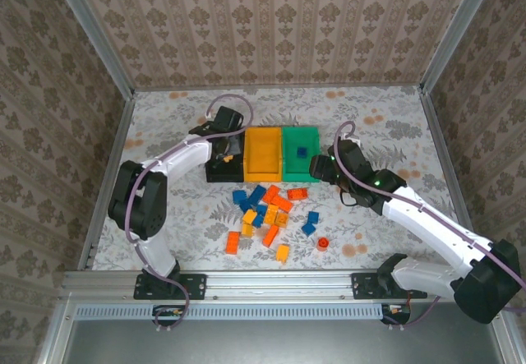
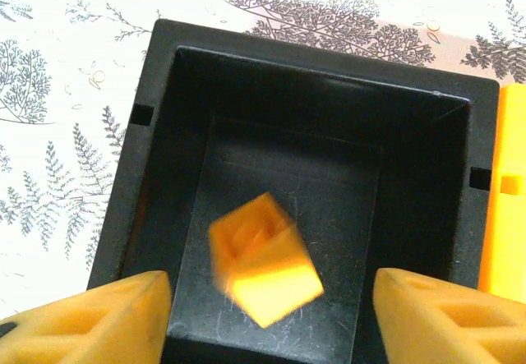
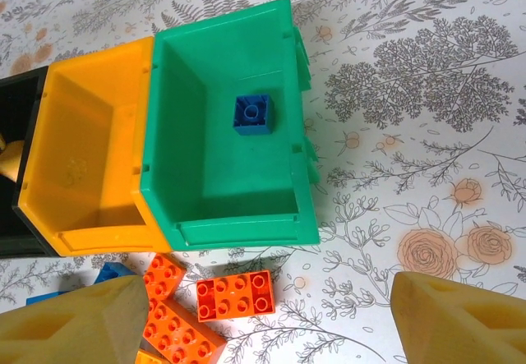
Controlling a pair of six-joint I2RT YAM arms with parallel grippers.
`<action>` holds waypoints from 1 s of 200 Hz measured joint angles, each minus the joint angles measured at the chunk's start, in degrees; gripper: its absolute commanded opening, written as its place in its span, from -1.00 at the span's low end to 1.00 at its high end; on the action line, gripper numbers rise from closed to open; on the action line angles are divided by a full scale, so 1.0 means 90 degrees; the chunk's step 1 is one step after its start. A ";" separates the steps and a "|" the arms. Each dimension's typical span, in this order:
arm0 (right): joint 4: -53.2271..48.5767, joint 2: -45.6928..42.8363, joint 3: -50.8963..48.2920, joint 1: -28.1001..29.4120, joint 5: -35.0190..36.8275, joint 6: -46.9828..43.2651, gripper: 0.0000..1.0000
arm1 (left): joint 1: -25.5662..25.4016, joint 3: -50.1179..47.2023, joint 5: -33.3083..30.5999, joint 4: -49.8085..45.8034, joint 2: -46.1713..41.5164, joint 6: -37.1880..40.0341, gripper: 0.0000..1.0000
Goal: Sort the legos into containers by color
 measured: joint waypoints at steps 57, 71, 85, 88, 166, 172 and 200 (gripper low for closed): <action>-0.0097 -0.0044 -0.0005 -0.0012 -0.0032 -0.0007 0.66 | -0.0347 -0.0435 0.0168 0.0039 -0.1620 -0.0041 0.99; -0.0097 -0.0044 -0.0024 -0.0012 -0.0100 -0.0010 0.66 | -0.0602 -0.0624 0.0192 0.0114 -0.2232 -0.0041 1.00; -0.0085 -0.0044 -0.0080 -0.0012 -0.0202 -0.0012 0.66 | -0.0896 -0.0884 0.0204 0.0211 -0.2822 -0.0044 1.00; -0.0085 -0.0044 -0.0100 -0.0012 -0.0221 -0.0015 0.66 | -0.0957 -0.0947 0.0204 0.0233 -0.2924 -0.0046 1.00; -0.0083 0.0041 -0.0835 0.0058 -0.1115 -0.0214 0.61 | -0.1785 -0.3883 0.0177 0.0493 -0.5676 -0.0823 1.00; -0.0083 0.0056 -0.0928 0.0083 -0.1173 -0.0211 0.60 | -0.1795 -0.4073 0.0177 0.0486 -0.5819 -0.0908 1.00; -0.0126 0.0136 -0.1321 0.0231 -0.1409 -0.0192 0.53 | -0.1800 -0.4750 0.0182 0.0474 -0.6256 -0.1253 0.99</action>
